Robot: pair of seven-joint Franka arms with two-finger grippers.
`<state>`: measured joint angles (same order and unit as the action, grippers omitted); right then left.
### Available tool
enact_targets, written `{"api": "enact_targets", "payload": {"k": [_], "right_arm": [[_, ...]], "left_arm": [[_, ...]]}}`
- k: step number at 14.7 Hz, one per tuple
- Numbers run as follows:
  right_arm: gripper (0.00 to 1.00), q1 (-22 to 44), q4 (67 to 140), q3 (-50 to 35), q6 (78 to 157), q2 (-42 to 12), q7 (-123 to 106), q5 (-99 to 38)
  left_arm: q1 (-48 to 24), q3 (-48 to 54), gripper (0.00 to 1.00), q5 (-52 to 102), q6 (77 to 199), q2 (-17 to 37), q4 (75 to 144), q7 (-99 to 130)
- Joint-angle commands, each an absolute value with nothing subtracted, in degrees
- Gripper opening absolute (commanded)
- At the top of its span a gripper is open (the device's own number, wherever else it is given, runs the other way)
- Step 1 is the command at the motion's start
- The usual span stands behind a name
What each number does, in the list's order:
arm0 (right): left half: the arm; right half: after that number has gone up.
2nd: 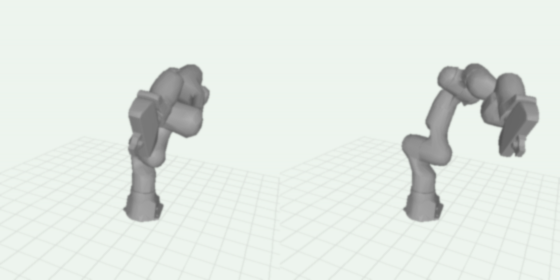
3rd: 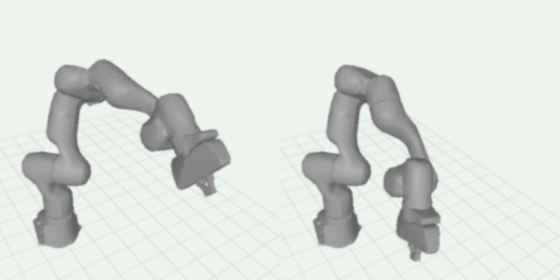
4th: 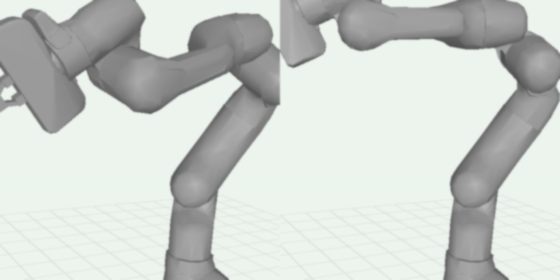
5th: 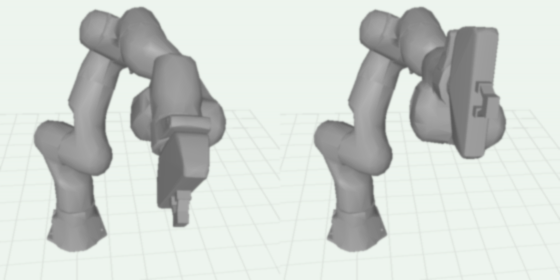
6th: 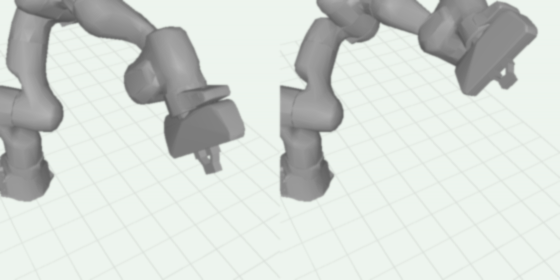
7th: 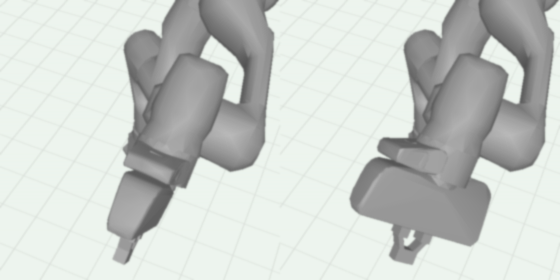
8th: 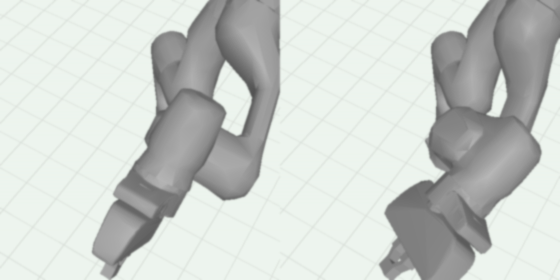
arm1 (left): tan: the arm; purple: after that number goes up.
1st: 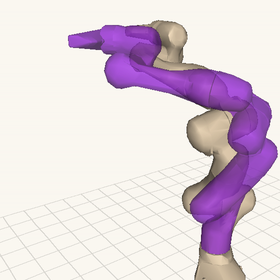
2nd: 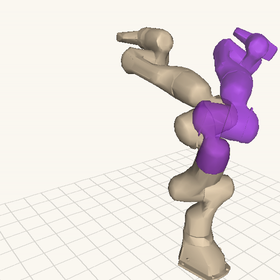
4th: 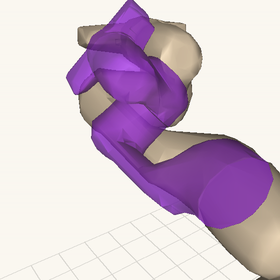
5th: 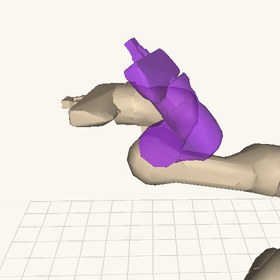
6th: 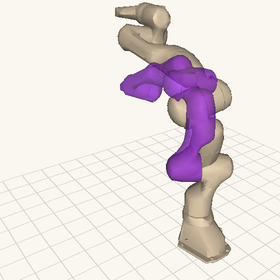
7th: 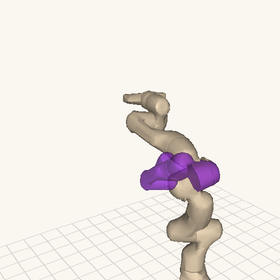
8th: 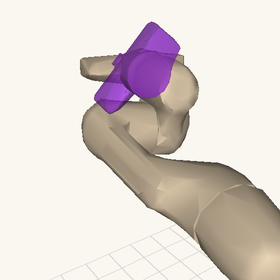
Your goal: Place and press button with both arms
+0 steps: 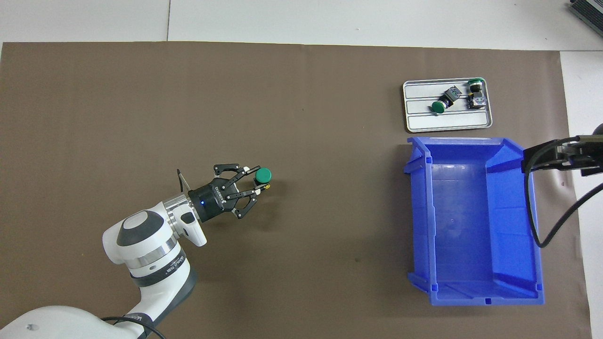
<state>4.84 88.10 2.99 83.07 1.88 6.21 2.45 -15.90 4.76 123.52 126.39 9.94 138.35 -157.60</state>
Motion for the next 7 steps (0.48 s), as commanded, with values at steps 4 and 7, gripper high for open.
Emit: {"api": "enact_targets", "payload": {"k": [4,7], "right_arm": [[1.00,4.31,88.51,2.72,82.53,2.64,4.92,1.67],[1.00,4.31,88.42,2.72,82.53,2.64,4.92,1.76]], "left_arm": [[-13.88,4.57,0.00,126.04,126.10,7.82,143.09,-164.27],[-14.59,4.83,0.86,125.42,132.53,5.73,142.56,-163.48]]}}
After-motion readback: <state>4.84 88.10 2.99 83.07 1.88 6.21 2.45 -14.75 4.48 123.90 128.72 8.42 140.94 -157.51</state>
